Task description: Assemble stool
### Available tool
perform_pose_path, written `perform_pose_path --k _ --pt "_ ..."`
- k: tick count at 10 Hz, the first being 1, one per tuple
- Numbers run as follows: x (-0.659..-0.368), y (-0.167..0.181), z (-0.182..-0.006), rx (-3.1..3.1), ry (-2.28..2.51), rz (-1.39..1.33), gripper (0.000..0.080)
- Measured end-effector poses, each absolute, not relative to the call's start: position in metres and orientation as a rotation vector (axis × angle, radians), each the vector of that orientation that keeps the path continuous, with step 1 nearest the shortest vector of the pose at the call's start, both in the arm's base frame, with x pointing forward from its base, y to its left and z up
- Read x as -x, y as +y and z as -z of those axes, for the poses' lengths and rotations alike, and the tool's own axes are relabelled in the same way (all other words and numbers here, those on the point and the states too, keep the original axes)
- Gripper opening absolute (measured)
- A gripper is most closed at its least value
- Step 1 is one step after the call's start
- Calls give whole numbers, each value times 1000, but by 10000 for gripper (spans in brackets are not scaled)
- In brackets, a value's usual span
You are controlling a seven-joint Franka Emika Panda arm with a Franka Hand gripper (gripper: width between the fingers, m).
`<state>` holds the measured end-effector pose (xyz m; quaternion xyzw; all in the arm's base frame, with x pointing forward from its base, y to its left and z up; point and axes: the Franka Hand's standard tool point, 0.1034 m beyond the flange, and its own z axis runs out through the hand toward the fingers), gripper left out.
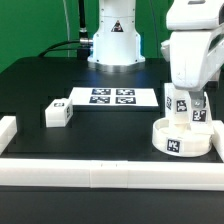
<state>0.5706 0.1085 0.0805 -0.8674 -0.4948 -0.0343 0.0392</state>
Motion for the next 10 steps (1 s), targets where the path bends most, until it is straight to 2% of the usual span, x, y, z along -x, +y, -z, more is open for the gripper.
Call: perform_pose_path --k 3,5,7,10 --pt "-570 106 -78 2662 -1507 98 649" --pt "-569 106 -77 2662 -1507 97 375" --pt "-569 106 -77 2665 -1500 97 346" --pt "-569 106 -77 2768 -1285 87 346"
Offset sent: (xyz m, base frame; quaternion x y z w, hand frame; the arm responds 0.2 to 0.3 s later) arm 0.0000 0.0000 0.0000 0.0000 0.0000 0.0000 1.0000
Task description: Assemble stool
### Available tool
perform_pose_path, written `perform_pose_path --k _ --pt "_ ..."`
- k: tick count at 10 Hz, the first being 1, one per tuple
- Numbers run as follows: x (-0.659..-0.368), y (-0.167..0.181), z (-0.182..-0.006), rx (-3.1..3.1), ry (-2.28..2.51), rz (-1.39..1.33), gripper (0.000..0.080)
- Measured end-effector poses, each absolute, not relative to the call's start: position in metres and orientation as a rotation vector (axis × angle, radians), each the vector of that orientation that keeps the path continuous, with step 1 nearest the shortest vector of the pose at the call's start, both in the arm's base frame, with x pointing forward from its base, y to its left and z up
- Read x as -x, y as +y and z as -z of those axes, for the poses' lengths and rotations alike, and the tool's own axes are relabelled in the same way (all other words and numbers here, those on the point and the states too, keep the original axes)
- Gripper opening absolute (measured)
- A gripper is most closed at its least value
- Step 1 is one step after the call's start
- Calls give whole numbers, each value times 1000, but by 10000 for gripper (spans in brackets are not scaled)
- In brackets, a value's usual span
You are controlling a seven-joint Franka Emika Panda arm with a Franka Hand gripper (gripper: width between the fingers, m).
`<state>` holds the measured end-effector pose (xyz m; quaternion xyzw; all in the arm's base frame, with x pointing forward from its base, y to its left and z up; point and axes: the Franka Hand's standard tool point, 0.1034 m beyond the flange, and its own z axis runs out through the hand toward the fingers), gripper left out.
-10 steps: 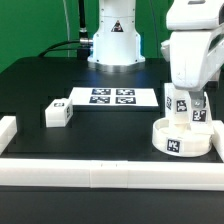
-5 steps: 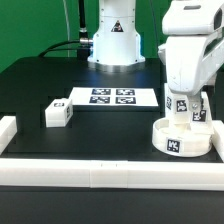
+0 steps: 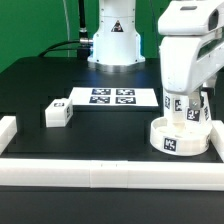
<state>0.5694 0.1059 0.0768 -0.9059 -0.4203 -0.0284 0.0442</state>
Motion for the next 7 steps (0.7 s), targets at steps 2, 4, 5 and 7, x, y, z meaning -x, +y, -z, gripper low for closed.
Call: perform_pose_path --k 2,4,5,7 --pt "-570 106 -77 2842 -1102 78 346" --pt "-570 106 -77 2917 -872 68 346" --pt "-570 107 -77 2948 -740 63 346" --pt "-570 107 -77 2990 -501 51 346"
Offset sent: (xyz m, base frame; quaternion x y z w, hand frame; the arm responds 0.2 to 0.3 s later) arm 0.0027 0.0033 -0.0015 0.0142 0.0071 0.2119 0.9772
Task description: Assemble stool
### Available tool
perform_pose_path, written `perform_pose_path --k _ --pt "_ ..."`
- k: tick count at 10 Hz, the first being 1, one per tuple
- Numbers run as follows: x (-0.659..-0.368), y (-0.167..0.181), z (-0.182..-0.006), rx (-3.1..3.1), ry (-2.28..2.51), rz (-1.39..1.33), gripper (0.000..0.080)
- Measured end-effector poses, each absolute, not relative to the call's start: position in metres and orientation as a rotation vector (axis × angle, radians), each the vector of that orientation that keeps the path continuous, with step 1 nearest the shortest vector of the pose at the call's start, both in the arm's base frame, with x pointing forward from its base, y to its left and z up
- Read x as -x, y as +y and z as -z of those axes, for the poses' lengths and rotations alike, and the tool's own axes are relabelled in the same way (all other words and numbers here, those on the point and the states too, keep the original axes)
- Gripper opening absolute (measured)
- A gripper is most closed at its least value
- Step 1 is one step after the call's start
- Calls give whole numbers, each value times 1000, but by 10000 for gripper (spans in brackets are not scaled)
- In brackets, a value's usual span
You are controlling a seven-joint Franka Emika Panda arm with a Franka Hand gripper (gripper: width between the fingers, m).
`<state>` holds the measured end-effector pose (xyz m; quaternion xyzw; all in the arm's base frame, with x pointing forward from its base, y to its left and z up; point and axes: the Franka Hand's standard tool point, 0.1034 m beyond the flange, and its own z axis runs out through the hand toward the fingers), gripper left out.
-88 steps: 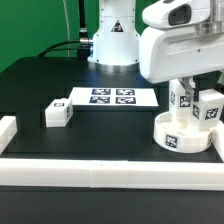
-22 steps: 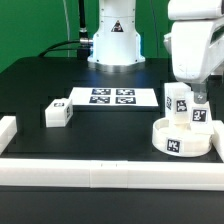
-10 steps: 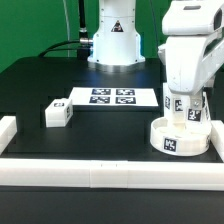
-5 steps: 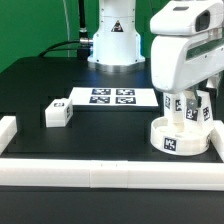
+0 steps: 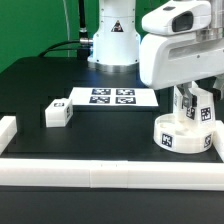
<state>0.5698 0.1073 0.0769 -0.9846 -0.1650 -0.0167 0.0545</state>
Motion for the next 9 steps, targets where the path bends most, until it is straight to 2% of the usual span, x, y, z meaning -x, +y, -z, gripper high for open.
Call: perform_pose_path --k 9 --pt "-569 108 -76 2933 553 -14 346"
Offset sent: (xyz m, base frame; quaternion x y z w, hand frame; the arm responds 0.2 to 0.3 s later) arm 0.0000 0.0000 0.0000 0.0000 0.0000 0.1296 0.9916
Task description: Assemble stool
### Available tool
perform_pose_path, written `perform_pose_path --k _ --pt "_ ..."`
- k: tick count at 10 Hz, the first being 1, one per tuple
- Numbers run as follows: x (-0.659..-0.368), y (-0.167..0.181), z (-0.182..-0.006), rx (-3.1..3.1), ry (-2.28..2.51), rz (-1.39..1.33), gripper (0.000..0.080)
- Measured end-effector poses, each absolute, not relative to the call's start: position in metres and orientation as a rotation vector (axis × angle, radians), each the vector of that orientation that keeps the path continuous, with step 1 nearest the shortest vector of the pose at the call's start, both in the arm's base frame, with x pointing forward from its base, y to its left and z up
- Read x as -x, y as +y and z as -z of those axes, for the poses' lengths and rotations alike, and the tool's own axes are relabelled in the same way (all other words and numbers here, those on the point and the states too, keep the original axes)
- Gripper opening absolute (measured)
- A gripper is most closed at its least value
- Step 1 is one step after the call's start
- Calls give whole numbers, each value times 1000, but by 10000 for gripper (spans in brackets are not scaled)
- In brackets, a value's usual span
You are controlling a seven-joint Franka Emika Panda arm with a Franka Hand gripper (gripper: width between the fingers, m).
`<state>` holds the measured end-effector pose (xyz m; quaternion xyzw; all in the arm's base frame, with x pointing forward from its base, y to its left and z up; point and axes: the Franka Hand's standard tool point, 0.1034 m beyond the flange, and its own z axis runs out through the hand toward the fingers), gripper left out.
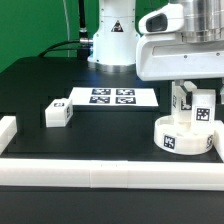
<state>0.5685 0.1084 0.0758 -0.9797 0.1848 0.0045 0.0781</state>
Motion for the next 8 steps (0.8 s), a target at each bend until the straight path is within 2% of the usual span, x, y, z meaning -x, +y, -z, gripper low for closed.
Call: perform_pose_path --k 8 --pt "-568 113 -76 2672 1268 -95 346"
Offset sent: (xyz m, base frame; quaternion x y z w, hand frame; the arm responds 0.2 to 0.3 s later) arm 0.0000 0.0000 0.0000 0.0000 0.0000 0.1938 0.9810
